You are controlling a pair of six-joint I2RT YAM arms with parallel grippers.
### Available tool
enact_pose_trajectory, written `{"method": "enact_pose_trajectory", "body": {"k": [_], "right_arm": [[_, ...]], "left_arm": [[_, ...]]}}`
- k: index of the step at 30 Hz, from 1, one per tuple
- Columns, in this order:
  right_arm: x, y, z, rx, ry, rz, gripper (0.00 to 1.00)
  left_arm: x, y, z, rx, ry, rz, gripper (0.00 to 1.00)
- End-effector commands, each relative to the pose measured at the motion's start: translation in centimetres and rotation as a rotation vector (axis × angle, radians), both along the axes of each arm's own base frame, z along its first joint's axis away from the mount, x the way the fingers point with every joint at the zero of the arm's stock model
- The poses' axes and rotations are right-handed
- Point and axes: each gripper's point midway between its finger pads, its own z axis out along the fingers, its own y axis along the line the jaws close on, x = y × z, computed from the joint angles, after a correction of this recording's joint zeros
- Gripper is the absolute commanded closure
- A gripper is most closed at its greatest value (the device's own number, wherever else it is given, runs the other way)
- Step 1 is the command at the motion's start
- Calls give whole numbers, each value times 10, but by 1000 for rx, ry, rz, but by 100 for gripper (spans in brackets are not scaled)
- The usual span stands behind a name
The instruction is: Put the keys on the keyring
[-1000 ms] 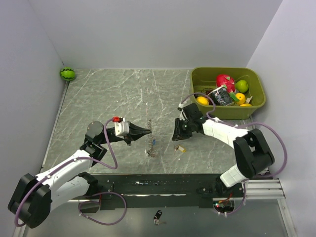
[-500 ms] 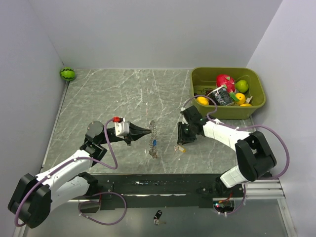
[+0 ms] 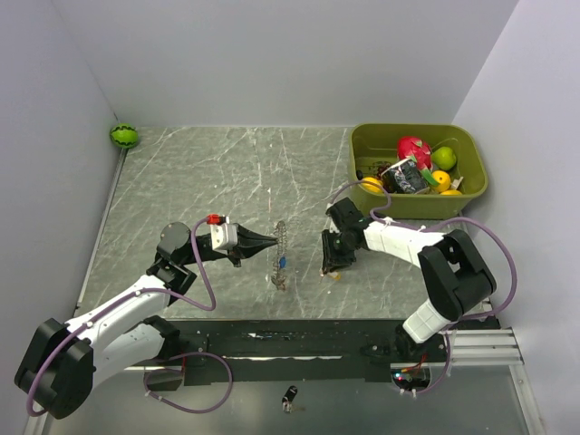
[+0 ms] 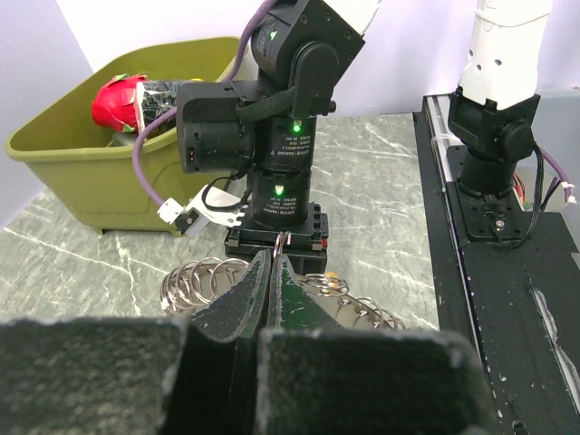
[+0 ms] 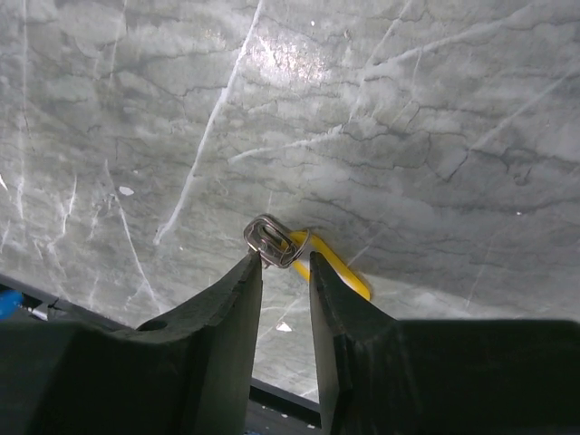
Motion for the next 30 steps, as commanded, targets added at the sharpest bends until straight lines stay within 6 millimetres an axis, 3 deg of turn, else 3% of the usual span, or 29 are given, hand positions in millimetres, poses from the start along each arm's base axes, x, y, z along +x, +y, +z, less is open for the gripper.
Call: {"method": "enact_pose_trajectory", "body": {"k": [1, 5, 10, 13, 17, 23, 29, 30], "right_arm": [[15, 5, 4, -18, -50, -16, 68], [21, 5, 4, -28, -70, -22, 73], [27, 7, 5, -27, -96, -11, 94], [32, 10, 11, -47, -143, 25, 100], [38, 16, 22, -93, -239, 122, 100], [35, 31, 43, -13, -348, 227, 100], [33, 39, 72, 91, -477, 281, 100], [37, 42, 84, 121, -536, 298, 100]], "left_arm": [[-3, 1, 33, -58, -123, -5, 99], [-4, 1, 34, -58, -123, -8, 99], [-4, 2, 34, -54, -123, -3, 99], [-4, 2, 34, -54, -126, 2, 99], [-4, 2, 34, -56, -125, 4, 99], [-4, 3, 33, -56, -130, 8, 99], [-4, 4, 34, -56, -137, 15, 99], [-4, 4, 34, -57, -138, 15, 99]]}}
